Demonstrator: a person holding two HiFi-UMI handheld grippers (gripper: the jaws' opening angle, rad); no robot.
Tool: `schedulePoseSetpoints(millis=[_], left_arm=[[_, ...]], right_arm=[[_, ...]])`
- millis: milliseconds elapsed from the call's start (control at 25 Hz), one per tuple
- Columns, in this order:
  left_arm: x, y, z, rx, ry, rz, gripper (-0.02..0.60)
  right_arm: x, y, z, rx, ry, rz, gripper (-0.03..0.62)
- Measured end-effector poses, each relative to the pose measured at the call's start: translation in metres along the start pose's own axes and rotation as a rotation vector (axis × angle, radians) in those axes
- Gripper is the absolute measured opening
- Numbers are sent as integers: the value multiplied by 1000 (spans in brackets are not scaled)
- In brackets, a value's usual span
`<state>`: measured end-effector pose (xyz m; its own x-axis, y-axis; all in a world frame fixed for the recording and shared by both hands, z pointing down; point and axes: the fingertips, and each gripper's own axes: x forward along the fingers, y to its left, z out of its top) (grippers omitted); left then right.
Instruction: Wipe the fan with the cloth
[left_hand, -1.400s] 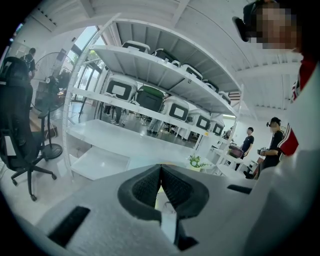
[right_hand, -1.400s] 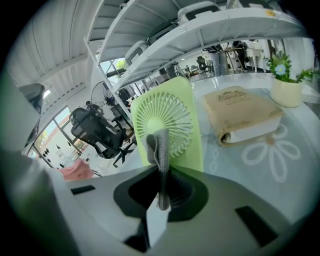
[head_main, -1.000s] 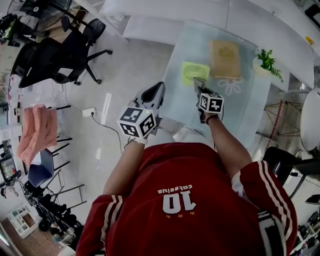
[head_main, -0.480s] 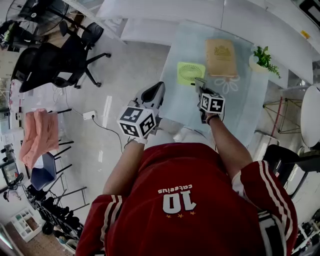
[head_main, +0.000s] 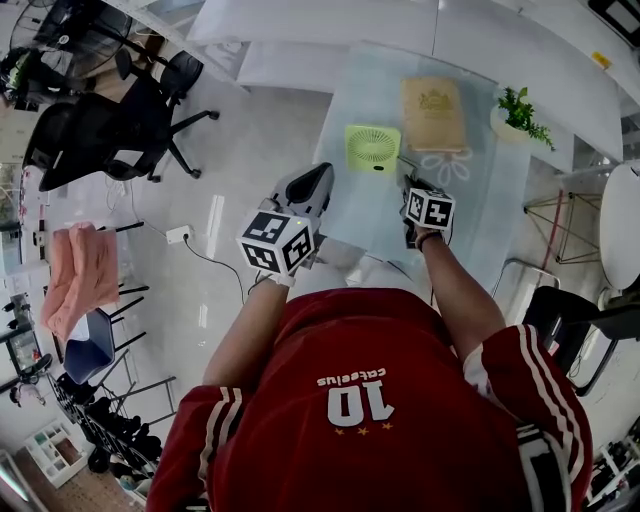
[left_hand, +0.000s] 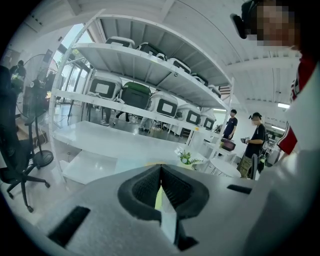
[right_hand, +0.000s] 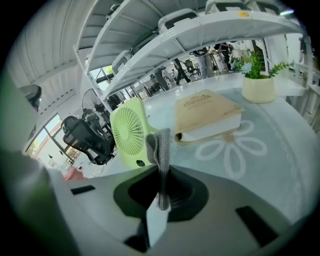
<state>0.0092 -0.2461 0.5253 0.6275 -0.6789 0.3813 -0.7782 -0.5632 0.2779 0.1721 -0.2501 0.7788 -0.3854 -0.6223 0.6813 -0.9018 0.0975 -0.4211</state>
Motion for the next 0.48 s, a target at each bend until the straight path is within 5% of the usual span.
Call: schedulePoseSetpoints(millis=[480], left_arm=[[0, -11, -5, -4, 8, 11, 5]], right_arm=[[-14, -21, -15, 19, 35, -20, 26]])
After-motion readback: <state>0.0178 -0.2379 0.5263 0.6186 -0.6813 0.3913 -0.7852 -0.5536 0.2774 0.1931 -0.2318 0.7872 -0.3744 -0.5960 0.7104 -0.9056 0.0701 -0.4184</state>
